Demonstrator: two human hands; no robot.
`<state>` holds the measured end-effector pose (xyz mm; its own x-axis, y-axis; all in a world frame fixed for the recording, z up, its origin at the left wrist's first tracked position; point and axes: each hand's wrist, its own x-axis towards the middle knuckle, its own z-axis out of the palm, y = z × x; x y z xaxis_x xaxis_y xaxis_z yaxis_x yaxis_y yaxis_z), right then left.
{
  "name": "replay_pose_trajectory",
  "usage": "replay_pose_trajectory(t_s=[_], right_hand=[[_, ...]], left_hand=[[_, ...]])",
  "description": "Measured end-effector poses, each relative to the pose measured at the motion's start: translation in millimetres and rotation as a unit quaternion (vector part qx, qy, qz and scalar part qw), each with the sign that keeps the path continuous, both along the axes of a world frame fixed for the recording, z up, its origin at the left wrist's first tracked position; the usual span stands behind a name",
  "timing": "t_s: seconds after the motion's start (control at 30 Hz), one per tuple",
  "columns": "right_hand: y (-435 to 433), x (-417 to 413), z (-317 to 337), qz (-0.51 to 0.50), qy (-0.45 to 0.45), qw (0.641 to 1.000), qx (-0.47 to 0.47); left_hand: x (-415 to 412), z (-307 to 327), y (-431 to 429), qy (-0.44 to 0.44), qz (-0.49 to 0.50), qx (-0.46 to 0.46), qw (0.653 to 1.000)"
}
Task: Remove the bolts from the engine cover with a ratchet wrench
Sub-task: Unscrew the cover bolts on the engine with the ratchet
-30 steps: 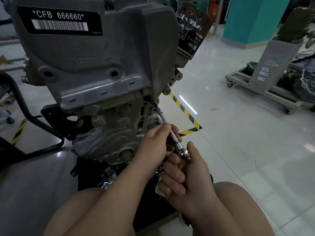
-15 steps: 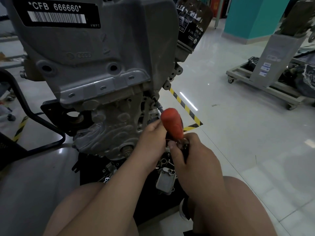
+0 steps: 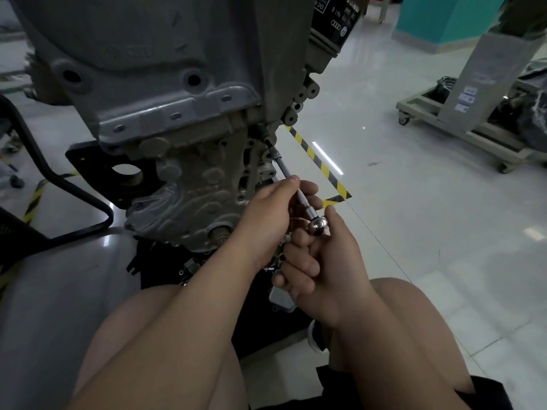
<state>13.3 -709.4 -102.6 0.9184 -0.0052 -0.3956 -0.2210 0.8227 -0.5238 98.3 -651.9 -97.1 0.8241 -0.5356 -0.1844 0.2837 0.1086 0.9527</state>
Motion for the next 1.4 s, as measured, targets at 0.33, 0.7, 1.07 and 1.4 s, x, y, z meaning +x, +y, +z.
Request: replay_pose_trajectory(t_s=[0.33,0.7,1.07,1.4], right_hand=[[1.2,-0.8,3.7,0.011,-0.005,0.997,0.082],[-5.6,0.4,-9.9,-0.06,0.056,0.922,-0.378],[-10.6,-3.9,-10.6,-0.062,0.039,0.627,-0.776],[-11.6,0.6,-16.6,-0.085,0.019,0.891,-0.446]], left_hand=[[-5.2,1.2,4.1,-0.041,0.016,0.012,0.999],[-7.9,3.0,2.4,-0.038,0.022,0.011,0.999],[-7.6,3.3,3.3,-0.021,0.022,0.002,1.0],[-5.9,0.8,2.1,-0.031,0.021,0.016,0.999]])
